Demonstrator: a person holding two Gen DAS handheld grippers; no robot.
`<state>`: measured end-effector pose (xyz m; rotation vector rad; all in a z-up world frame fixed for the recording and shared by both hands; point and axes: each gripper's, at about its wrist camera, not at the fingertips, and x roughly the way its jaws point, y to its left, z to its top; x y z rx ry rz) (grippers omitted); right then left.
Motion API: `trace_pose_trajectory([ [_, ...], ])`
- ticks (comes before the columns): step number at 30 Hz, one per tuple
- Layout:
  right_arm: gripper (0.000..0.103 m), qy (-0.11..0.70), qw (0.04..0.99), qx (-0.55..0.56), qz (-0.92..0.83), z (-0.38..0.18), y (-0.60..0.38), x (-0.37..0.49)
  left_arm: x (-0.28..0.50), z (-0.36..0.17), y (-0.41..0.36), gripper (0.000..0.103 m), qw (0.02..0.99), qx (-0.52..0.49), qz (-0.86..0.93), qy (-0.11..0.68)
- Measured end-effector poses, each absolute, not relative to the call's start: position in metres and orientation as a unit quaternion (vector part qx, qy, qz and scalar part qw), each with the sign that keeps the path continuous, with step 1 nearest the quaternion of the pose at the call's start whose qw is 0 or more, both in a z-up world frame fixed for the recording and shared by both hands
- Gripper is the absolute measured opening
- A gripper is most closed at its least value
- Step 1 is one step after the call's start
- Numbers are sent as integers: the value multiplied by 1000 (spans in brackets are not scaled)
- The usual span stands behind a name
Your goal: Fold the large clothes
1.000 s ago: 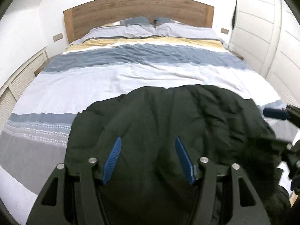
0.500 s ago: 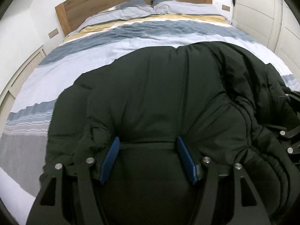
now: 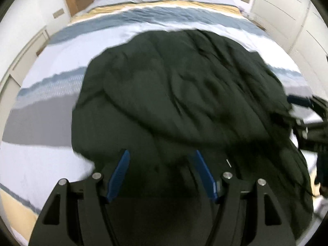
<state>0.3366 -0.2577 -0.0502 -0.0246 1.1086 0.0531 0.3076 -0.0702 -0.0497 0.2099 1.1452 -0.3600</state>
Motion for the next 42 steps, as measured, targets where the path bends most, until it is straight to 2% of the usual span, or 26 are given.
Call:
trace_pose_trajectory([
  [11,86,577,817,-19,-5,-32,-275,236,230,-50,-34,65,804,133,-171,554],
  [14,96,597,802,-9,-16,-35,-287,208,221,-47,-12,69,803,125,-165,559],
  [16,99,609,793,8,-20,-35,-296,186,216,-42,9,74,807,106,-161,558],
  [21,102,629,776,37,-34,-34,-321,133,212,-45,77,78,806,63,-117,577],
  [30,102,652,744,141,-48,-59,-370,67,205,-83,197,79,777,-9,-31,628],
  [42,102,682,686,251,-42,-136,-387,28,179,-157,247,79,694,-188,-77,690],
])
